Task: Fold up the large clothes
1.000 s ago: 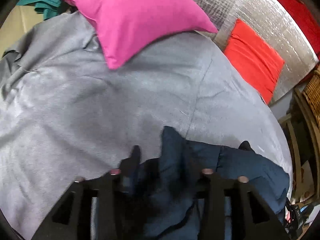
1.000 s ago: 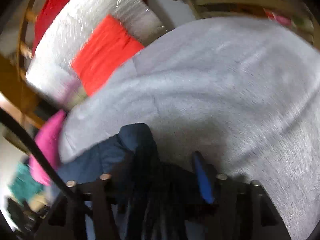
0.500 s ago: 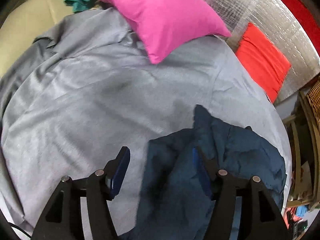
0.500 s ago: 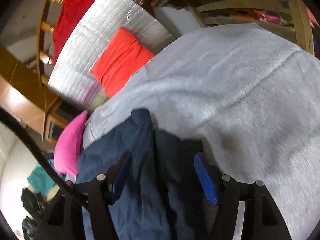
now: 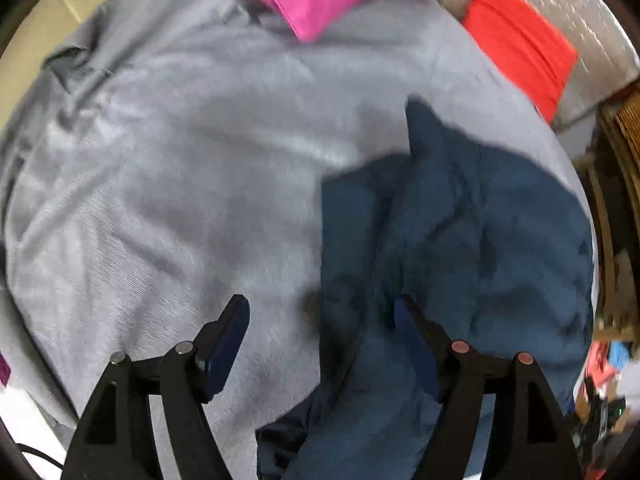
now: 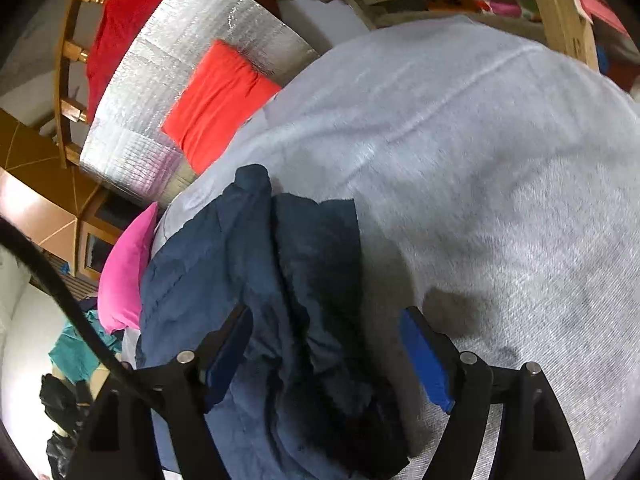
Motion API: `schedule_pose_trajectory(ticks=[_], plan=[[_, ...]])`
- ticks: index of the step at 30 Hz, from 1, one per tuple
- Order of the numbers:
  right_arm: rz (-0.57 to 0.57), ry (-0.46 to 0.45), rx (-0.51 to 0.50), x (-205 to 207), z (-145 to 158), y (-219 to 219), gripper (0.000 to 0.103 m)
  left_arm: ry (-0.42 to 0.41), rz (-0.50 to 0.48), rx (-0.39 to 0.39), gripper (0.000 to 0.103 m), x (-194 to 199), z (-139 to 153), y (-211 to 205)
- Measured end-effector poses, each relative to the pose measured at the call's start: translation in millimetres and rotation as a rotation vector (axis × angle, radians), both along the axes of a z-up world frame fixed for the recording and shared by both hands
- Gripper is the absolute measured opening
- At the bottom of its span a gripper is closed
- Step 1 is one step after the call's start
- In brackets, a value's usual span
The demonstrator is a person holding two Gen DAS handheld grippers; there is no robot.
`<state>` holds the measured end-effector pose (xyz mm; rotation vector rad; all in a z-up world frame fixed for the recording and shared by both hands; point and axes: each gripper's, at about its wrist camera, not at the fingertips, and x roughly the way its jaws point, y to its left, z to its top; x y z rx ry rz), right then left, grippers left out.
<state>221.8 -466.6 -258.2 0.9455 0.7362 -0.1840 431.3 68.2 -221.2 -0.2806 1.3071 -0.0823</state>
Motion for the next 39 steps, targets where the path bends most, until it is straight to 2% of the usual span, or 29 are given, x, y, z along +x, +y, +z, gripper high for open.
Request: schedule_pose_trajectory(ticks=[5,9,12,14,17,21,27,30,34,36,37,39], plan=[[0.041,0.002,0.097,14,-14,4,0.083,0.031,-0.041,-0.125,0.076,-1,-15,-1],[0.07,-0.012,0.102,21,-13,12,0.089,0.05,-0.03,-0.242,0.076,3,-30,0],[0.116,-0.021,0.107,26,-11,20,0.089,0.031,-0.016,-0.309,0.064,5,-31,-1],[0.145,-0.027,0.091,31,-9,29,0.084,0.016,-0.025,-0.297,0.06,7,-29,-5],[0.154,0.011,-0.012,39,-5,42,0.063,0.003,-0.003,-0.311,0.052,12,-29,-5],[0.138,-0.01,-0.049,48,-1,49,0.055,-0.045,0.011,-0.314,0.045,22,-25,-7],[0.104,-0.03,-0.099,78,4,52,0.055,-0.097,0.046,-0.312,0.044,42,-17,-8],[0.102,-0.021,-0.088,85,-2,50,0.057,-0.093,0.069,-0.3,0.05,47,-23,-8],[0.098,-0.027,-0.031,71,0,42,0.061,-0.1,0.07,-0.219,0.057,35,-12,-10],[0.09,-0.036,0.008,59,1,35,0.064,-0.106,0.068,-0.169,0.065,23,-3,-6],[0.087,-0.039,0.026,52,1,32,0.07,-0.109,0.078,-0.15,0.067,14,0,-1],[0.094,-0.037,0.063,39,-1,27,0.074,-0.099,0.1,-0.161,0.069,-1,0,7]])
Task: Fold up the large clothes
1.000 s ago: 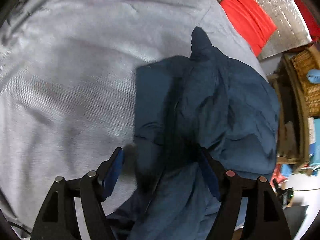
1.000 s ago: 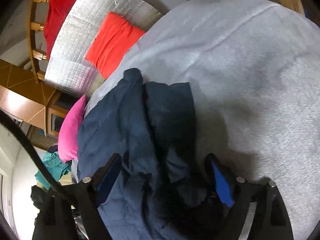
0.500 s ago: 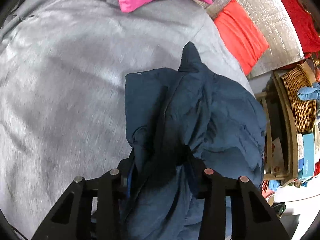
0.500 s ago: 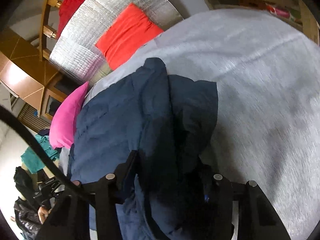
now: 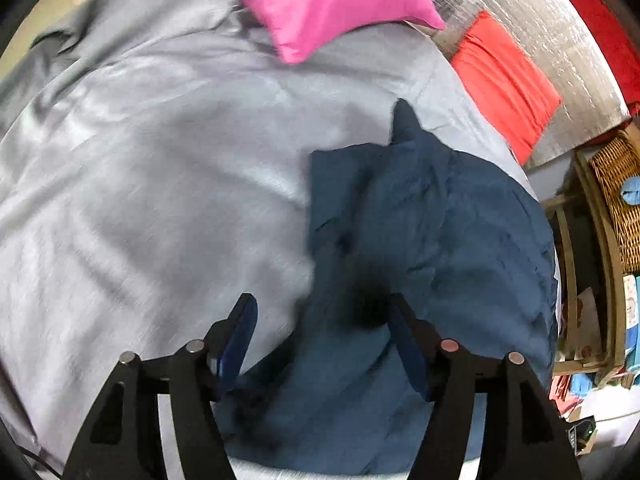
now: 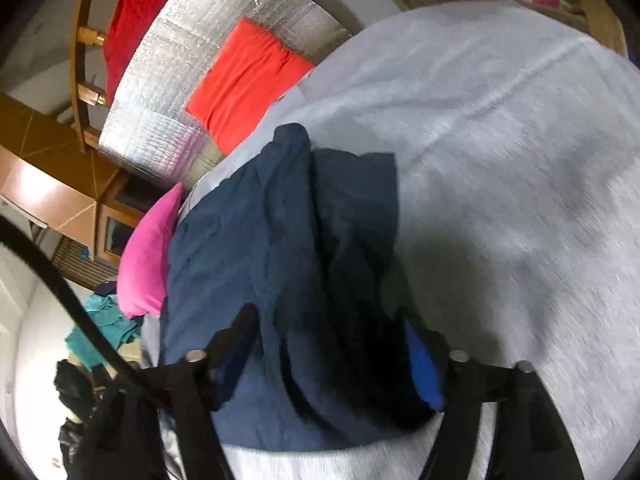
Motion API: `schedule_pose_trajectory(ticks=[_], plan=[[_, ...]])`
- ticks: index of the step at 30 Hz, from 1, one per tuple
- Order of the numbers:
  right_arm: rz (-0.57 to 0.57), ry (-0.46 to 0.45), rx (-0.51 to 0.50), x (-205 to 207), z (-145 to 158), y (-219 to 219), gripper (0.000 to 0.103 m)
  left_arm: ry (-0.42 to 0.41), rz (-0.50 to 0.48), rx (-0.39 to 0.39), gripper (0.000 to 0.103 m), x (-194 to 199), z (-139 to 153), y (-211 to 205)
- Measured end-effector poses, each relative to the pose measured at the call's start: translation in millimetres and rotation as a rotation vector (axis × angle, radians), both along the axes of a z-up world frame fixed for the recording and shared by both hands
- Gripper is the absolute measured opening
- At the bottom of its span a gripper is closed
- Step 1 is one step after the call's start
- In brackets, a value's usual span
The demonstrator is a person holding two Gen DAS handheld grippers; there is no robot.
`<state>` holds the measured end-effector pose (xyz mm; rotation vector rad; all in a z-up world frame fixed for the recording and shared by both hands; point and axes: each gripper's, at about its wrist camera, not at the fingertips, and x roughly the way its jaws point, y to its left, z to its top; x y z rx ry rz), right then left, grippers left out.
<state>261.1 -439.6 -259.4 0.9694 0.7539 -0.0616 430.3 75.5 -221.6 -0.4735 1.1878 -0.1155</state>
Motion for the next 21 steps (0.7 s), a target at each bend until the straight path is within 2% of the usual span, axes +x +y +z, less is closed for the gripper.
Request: schedule_pose_trajectory(ticks=[4,6,8,9,11,13,15,18,19,21], plan=[[0.017,0.024,0.046,-8,-13,0,0.075,0.058,0.023,-0.096,0.069,-27,-18,22],[0.024,0.027,0.051,-7,-18,5,0.075,0.06,0.013,-0.126,0.069,-30,-22,22],[0.029,0.032,-0.02,-3,-11,15,0.067,0.039,-0.007,-0.113,0.059,-30,-20,17],[0.035,0.032,-0.09,0,-2,23,0.057,0.026,-0.022,-0.111,0.05,-31,-18,15],[0.032,0.014,-0.196,0,15,33,0.051,-0.005,-0.038,-0.055,0.044,-29,-17,8],[0.027,0.03,-0.23,3,18,38,0.051,0.019,-0.053,-0.009,0.045,-22,-27,-1],[0.036,0.093,-0.246,9,10,39,0.051,0.046,-0.045,-0.014,0.048,-18,-33,-3],[0.016,0.106,-0.212,2,13,37,0.053,0.045,-0.016,-0.04,0.048,-28,-28,7],[0.005,0.1,-0.191,-1,16,36,0.055,0.041,-0.002,-0.043,0.048,-33,-25,10],[-0.03,0.08,-0.144,-15,25,30,0.066,0.014,0.024,-0.008,0.05,-49,-13,14]])
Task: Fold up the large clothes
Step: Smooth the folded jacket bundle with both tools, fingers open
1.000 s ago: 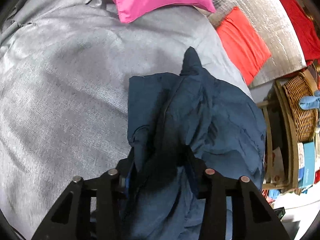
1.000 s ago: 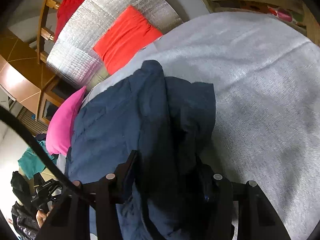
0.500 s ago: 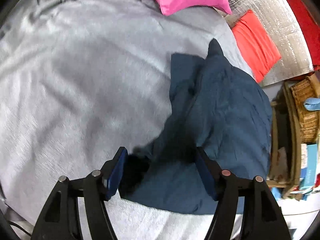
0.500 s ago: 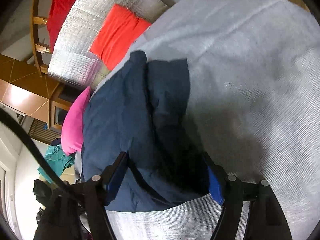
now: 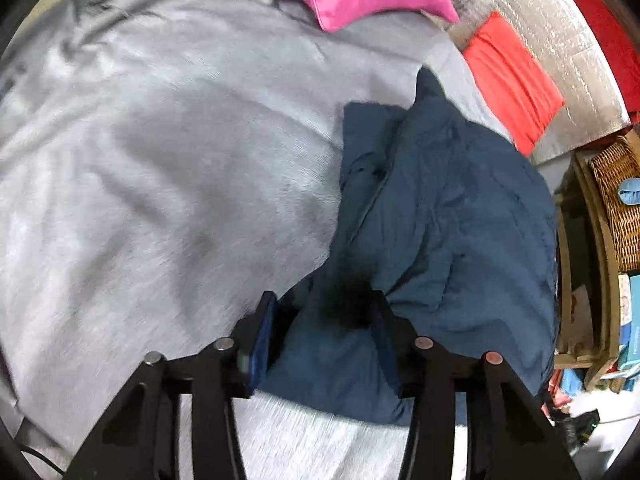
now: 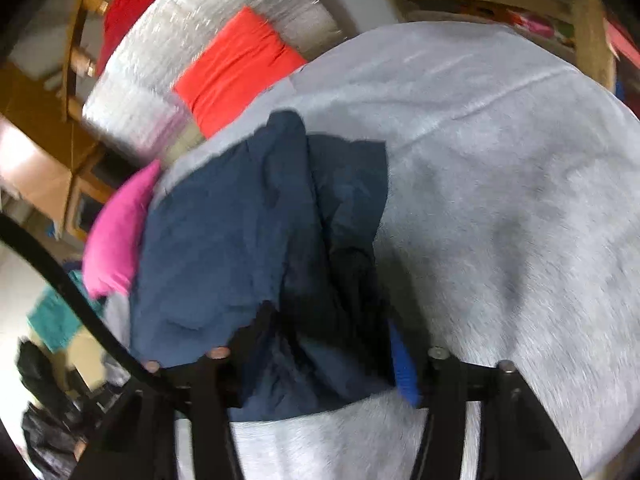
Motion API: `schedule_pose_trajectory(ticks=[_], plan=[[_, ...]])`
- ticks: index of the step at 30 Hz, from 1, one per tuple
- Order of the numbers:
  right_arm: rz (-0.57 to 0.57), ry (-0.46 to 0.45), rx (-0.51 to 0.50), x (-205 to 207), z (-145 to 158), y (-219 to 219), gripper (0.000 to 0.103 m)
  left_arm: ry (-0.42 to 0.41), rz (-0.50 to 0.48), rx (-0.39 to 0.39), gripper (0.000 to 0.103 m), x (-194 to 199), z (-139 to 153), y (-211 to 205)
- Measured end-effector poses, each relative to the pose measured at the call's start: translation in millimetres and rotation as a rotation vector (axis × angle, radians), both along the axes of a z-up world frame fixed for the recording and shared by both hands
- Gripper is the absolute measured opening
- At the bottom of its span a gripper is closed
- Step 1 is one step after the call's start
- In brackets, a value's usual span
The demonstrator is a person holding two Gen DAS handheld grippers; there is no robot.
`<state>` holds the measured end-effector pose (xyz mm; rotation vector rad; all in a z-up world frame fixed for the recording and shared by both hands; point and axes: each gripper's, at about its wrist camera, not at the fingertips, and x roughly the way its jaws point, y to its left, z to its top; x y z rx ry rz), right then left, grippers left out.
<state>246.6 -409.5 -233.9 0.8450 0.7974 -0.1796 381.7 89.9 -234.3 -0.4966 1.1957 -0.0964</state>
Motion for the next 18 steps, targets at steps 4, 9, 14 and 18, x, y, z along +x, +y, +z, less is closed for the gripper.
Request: schedule_pose_trajectory(ticks=[4,9,14,18], plan=[[-0.021,-0.078,0.076,-34,16,4,0.076,-0.132,0.039,0.044,0.065,-45,28,0],[0.0,-0.129,0.237,-53,0,27,0.086,-0.142,-0.04,-0.058,0.073,-88,29,-5],[0.023,-0.087,0.368,-26,-38,48,0.086,0.026,-0.031,-0.265,0.073,-82,-14,-17],[-0.002,-0.136,0.449,0,-57,56,0.086,-0.04,0.036,-0.269,0.073,-72,-13,-19]])
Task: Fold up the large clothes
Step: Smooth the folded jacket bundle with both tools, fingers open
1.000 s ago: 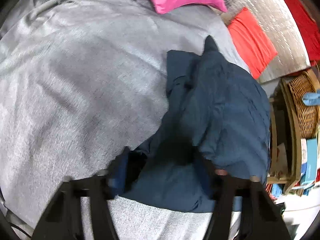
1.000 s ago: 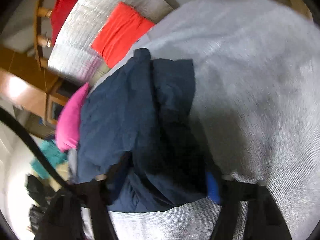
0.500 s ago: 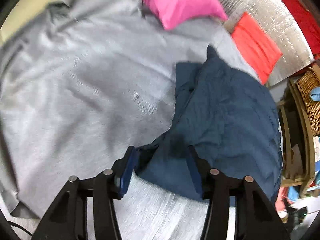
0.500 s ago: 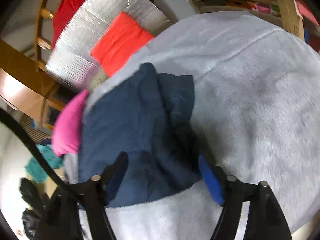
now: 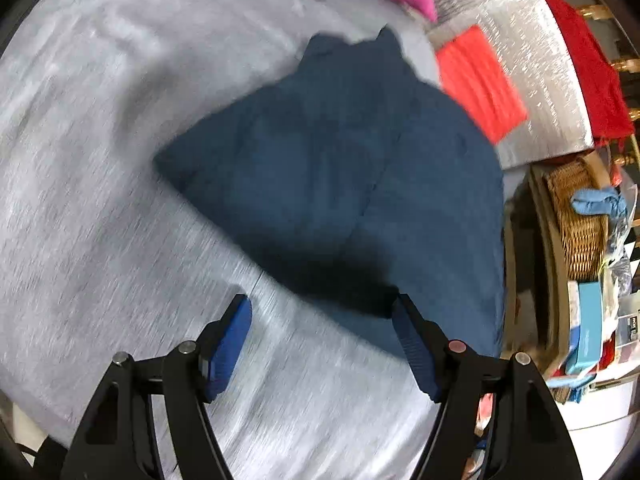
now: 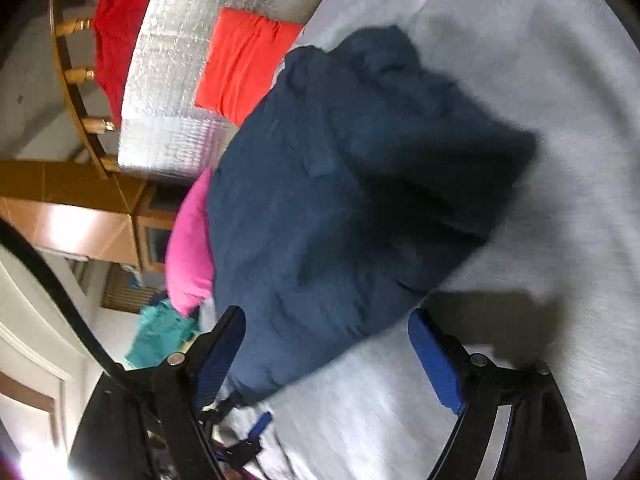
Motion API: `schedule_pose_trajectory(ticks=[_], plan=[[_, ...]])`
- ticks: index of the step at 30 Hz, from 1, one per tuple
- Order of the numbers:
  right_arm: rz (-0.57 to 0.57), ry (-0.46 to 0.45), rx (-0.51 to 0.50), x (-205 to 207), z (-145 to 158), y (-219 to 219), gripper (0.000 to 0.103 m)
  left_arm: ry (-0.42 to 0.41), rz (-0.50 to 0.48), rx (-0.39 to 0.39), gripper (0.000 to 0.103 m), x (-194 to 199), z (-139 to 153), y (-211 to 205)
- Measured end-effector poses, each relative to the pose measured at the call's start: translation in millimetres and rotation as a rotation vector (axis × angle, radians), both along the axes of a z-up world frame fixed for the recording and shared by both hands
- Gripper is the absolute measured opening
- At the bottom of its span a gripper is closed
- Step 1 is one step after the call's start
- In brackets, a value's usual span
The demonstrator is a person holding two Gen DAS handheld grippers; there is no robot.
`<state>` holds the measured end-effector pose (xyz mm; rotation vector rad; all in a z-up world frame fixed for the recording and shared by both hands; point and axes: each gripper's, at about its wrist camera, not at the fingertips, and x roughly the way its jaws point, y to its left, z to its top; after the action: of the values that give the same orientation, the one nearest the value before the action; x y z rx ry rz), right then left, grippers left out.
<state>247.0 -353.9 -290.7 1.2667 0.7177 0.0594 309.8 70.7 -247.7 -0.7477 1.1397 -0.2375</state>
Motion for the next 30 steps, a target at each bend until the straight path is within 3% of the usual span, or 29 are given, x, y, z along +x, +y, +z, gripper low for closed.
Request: schedule_pose_trajectory(ticks=[3,5,9,11,17,20,24,28,30], plan=[[-0.007,-0.016,-0.028,18,1,5,0.08,-0.053,-0.001,0.126,0.073,8,7,-15],[0.003,0.006,-0.113,26,10,10,0.058,-0.071,-0.013,0.21,0.073,12,9,-25],[0.054,0.002,-0.375,31,33,26,0.051,-0.101,-0.037,0.35,0.071,16,13,-42],[0.074,0.029,-0.455,34,26,33,0.051,-0.107,-0.043,0.392,0.071,17,14,-48],[0.082,0.049,-0.307,35,23,16,0.054,-0.125,-0.058,0.442,0.07,24,13,-57],[0.065,0.029,-0.207,30,20,11,0.076,-0.125,-0.057,0.452,0.07,22,8,-60],[0.1,0.034,-0.148,37,7,23,0.078,-0.135,-0.058,0.489,0.07,29,6,-77],[0.125,0.015,-0.224,51,10,45,0.078,-0.138,-0.061,0.497,0.07,35,4,-81],[0.136,0.02,-0.251,58,11,52,0.073,-0.139,-0.061,0.501,0.07,39,3,-83]])
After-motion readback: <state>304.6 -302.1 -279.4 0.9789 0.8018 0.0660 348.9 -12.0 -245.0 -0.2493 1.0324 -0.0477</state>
